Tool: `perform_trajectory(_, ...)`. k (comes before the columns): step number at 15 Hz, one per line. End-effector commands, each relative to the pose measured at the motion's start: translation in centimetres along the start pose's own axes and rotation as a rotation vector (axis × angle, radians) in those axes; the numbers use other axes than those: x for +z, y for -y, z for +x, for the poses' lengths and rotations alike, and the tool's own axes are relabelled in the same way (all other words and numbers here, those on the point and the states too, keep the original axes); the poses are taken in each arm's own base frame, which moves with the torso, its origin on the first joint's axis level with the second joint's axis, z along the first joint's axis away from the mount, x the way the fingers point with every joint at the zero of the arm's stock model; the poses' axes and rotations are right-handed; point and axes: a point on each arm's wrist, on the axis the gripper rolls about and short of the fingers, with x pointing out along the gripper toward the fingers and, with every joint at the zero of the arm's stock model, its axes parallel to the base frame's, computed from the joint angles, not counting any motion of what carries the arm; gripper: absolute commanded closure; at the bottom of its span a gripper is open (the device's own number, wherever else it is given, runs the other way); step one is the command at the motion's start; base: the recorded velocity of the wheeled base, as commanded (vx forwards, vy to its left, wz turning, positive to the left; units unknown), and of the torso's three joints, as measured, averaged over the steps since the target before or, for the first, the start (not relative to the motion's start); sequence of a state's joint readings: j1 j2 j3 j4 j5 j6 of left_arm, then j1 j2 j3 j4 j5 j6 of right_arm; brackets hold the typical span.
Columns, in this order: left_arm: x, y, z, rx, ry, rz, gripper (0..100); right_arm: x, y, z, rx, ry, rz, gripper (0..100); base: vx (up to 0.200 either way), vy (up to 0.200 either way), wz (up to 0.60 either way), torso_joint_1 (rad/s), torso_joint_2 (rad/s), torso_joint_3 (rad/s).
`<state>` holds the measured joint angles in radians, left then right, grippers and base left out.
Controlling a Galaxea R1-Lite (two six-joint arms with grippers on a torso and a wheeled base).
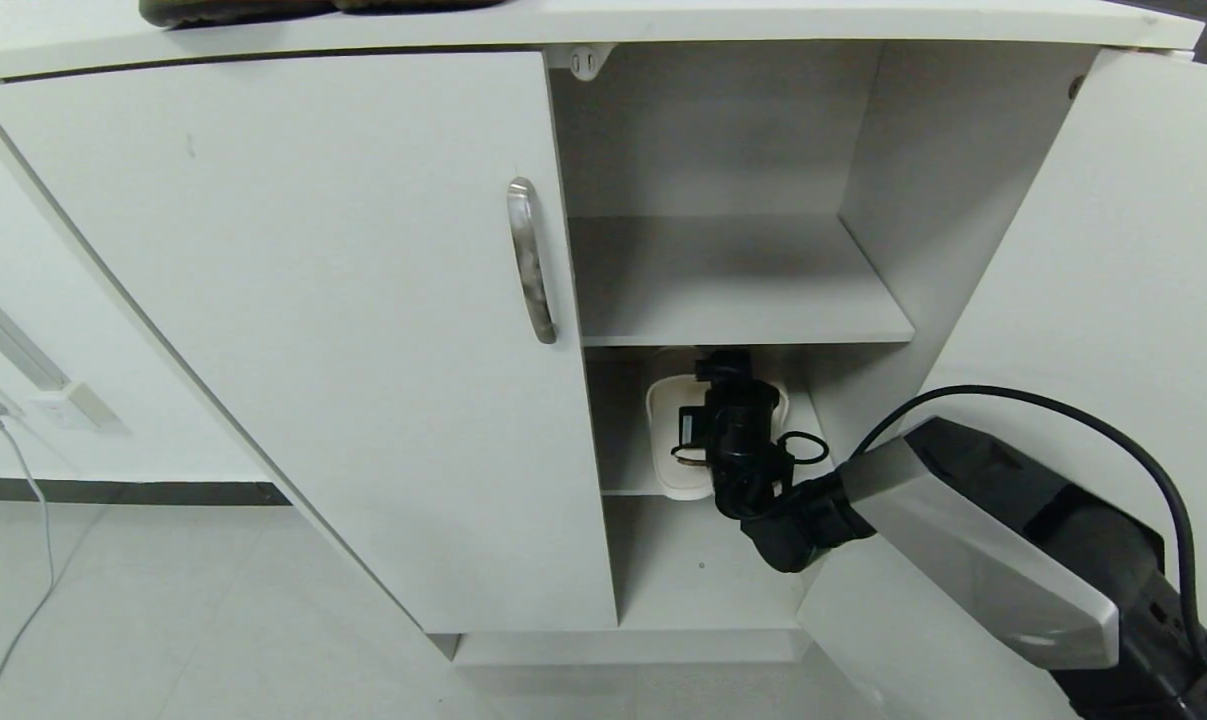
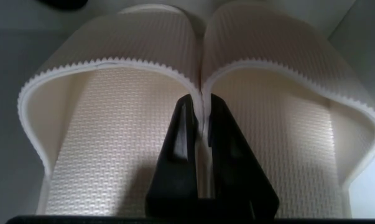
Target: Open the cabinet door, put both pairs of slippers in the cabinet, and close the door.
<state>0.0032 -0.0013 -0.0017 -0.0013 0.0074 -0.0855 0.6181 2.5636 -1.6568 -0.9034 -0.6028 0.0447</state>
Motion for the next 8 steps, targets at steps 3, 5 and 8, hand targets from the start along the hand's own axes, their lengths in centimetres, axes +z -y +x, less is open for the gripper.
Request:
perform_trajectory(3, 0.0, 0.0, 0.0, 0.000, -0.001, 0.000, 100, 0.5, -0.1, 0.9, -0.007, 0.015, 0.008, 100, 0.000, 0.000, 0.00, 0.000, 0.00, 0.000)
perform_trajectory(5, 0.0, 0.0, 0.0, 0.000, -0.001, 0.000, 100, -0.2, -0.2, 1.1, 0.000, 0.004, 0.001, 100, 0.000, 0.000, 0.00, 0.000, 0.00, 0.000)
perform_trajectory(8, 0.0, 0.0, 0.0, 0.000, -0.001, 0.000, 100, -1.0, -0.1, 1.2, 0.009, -0.010, -0.008, 100, 0.000, 0.000, 0.00, 0.000, 0.00, 0.000)
